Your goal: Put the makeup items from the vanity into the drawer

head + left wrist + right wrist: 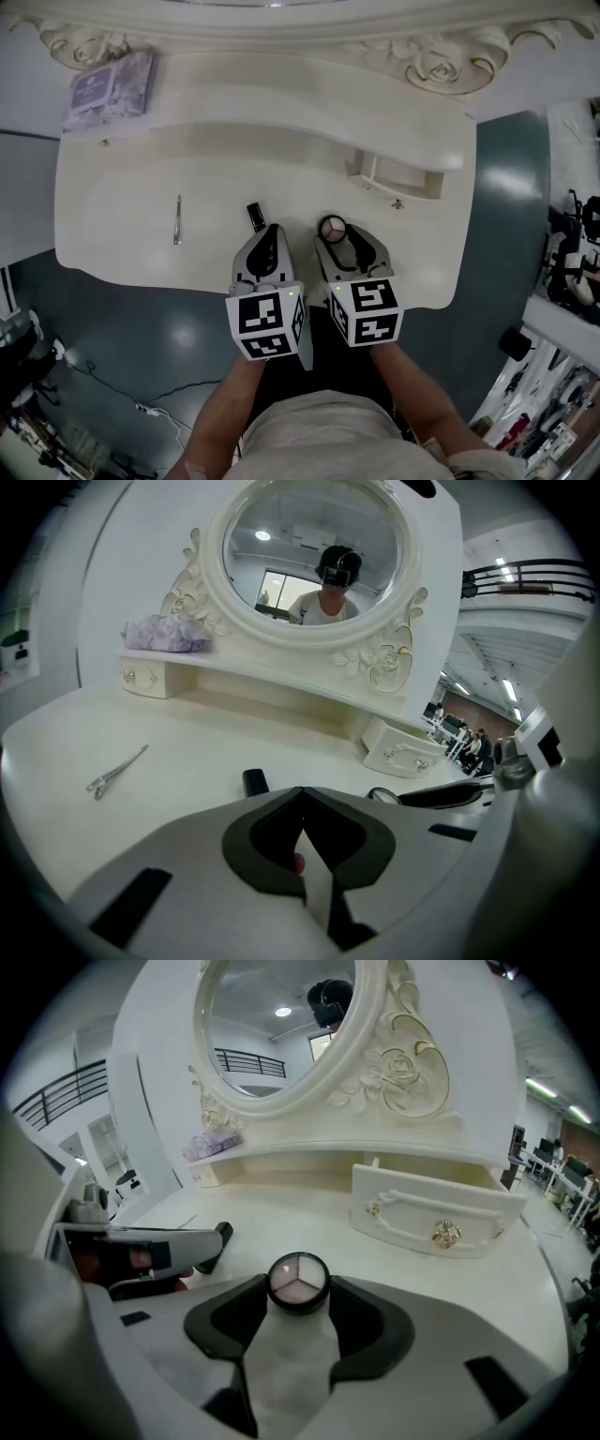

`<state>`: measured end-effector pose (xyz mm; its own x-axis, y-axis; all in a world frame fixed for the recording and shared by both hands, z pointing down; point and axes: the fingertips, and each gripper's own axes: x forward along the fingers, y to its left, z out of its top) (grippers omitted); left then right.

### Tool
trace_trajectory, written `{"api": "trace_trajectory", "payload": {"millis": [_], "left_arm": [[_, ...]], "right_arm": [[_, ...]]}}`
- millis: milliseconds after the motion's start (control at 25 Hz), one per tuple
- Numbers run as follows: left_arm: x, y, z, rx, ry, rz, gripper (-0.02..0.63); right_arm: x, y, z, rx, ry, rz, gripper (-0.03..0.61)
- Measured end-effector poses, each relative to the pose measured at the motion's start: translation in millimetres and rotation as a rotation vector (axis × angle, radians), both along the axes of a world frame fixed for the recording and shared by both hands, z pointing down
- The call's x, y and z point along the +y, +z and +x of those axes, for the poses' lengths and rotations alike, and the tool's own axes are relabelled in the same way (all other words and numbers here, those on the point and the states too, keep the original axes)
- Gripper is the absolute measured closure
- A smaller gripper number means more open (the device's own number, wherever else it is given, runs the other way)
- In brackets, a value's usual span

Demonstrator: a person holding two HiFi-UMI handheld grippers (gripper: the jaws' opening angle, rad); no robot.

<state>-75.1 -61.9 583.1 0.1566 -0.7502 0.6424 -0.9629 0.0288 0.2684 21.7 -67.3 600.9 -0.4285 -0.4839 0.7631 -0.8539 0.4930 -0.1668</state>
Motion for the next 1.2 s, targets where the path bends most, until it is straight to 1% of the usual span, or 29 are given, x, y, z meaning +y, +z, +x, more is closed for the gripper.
{"api": "trace_trajectory", "payload": {"millis": [360, 640, 800, 1000, 1200], "left_arm": [[-2, -34, 10, -0.028, 0.046, 0.042, 0.609], [-12, -72, 21, -0.060, 0.083, 0.118, 0.609], [-21, -89, 23, -0.072, 0.092, 0.158, 0.609], [-34, -96, 30, -0.072, 0.102, 0.174, 0.609], [-43, -94, 44, -0.061, 0.116, 0.172, 0.609]], "right_arm": [[1, -42, 16, -0.053, 0.037, 0.035, 0.362], [-6, -79, 25, -0.108, 0.089, 0.088, 0.362], [-14, -95, 35, -0.121, 0.121, 0.126, 0.362], [-25, -106, 53, -0.129, 0.171, 0.149, 0.362], [-34, -108, 71, -0.124, 0.202, 0.153, 0.362]]}}
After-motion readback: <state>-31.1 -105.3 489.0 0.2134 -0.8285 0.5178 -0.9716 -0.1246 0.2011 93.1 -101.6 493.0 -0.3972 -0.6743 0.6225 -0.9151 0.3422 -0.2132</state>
